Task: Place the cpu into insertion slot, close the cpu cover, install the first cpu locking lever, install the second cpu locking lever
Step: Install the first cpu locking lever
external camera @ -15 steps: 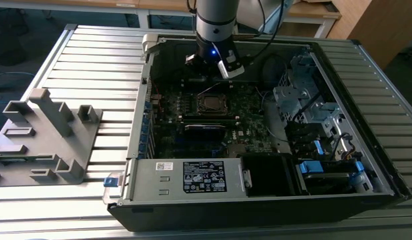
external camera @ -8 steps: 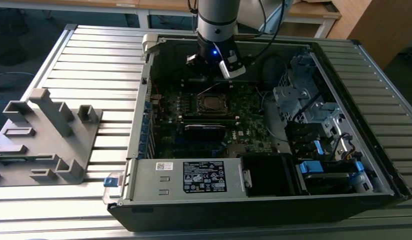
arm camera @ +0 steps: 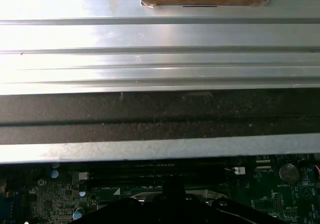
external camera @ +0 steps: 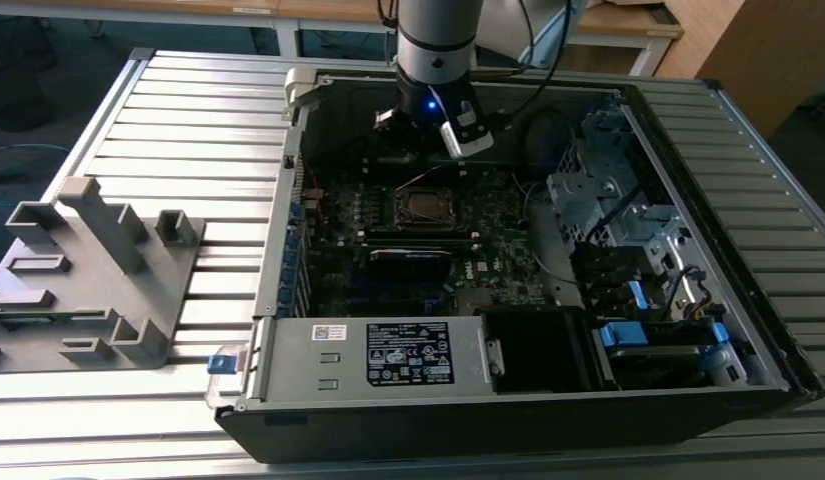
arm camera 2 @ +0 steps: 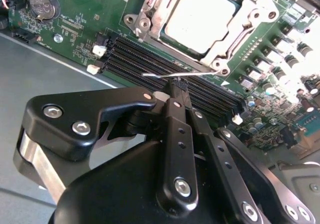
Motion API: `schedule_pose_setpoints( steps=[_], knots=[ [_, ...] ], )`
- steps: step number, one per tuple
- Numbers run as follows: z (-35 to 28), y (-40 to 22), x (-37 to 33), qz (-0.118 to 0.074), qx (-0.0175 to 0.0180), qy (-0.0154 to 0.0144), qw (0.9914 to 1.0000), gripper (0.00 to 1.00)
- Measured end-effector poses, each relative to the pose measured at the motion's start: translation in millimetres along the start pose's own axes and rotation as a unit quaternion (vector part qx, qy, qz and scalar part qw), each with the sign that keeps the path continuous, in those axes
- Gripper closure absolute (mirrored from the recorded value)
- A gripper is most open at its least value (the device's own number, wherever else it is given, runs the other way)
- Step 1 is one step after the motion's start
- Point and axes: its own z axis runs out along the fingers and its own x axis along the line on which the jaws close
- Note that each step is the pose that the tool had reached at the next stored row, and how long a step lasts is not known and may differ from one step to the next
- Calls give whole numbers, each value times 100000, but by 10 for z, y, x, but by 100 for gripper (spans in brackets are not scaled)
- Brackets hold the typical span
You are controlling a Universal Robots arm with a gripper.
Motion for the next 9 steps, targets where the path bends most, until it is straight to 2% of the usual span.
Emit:
schedule_pose_setpoints(
  steps=[9],
  knots=[
    [7,-7,-3,-7,-3,0,100000,90]
  ],
)
